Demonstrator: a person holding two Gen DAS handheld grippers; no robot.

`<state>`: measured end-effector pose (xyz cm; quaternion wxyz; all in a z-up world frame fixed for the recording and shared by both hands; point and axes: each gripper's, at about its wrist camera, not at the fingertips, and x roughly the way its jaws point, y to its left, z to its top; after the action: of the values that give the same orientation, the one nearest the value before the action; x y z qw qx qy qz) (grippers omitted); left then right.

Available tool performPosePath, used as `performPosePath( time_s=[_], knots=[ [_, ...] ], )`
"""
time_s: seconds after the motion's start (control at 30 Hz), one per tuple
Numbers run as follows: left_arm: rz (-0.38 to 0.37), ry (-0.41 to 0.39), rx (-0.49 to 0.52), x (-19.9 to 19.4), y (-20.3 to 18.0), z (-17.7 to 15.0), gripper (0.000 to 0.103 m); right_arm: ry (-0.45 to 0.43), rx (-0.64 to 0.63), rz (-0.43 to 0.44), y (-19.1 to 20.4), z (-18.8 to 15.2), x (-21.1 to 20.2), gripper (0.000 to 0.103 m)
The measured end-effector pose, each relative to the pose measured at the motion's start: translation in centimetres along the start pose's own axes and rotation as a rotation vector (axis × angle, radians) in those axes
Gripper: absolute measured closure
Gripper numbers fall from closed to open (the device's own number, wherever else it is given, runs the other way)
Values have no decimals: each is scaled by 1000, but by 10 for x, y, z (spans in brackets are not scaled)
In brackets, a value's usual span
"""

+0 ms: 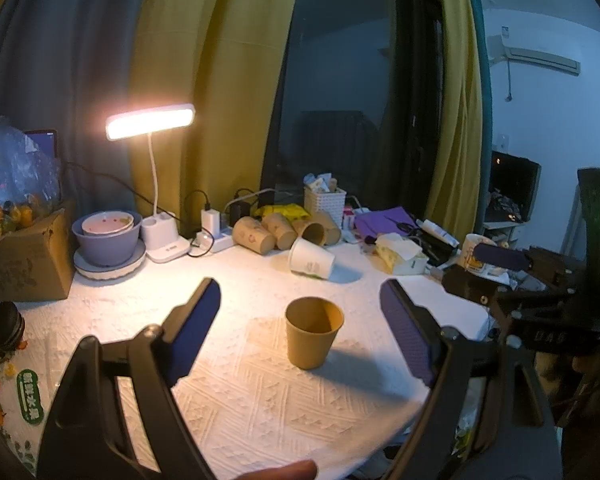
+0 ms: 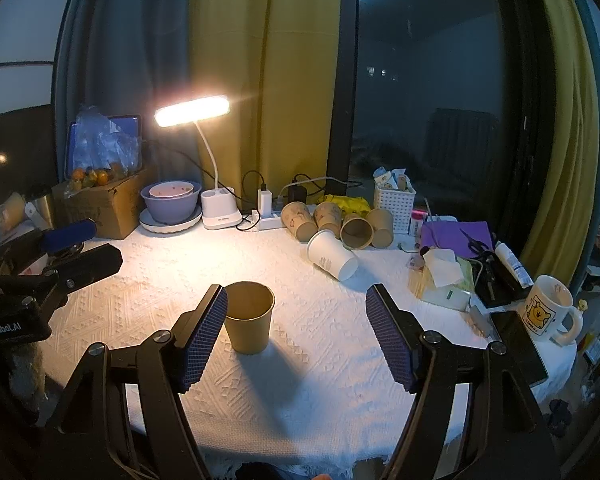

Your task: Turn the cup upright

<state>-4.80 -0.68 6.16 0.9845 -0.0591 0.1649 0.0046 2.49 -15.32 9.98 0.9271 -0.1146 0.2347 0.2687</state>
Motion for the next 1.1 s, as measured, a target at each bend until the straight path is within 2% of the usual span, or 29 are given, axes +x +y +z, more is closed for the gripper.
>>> performPosePath(
  time_s=[1.1],
  knots=[
    [-3, 11, -10, 2, -7, -7, 20, 22, 11, 1, 8, -8, 10, 28]
  ],
)
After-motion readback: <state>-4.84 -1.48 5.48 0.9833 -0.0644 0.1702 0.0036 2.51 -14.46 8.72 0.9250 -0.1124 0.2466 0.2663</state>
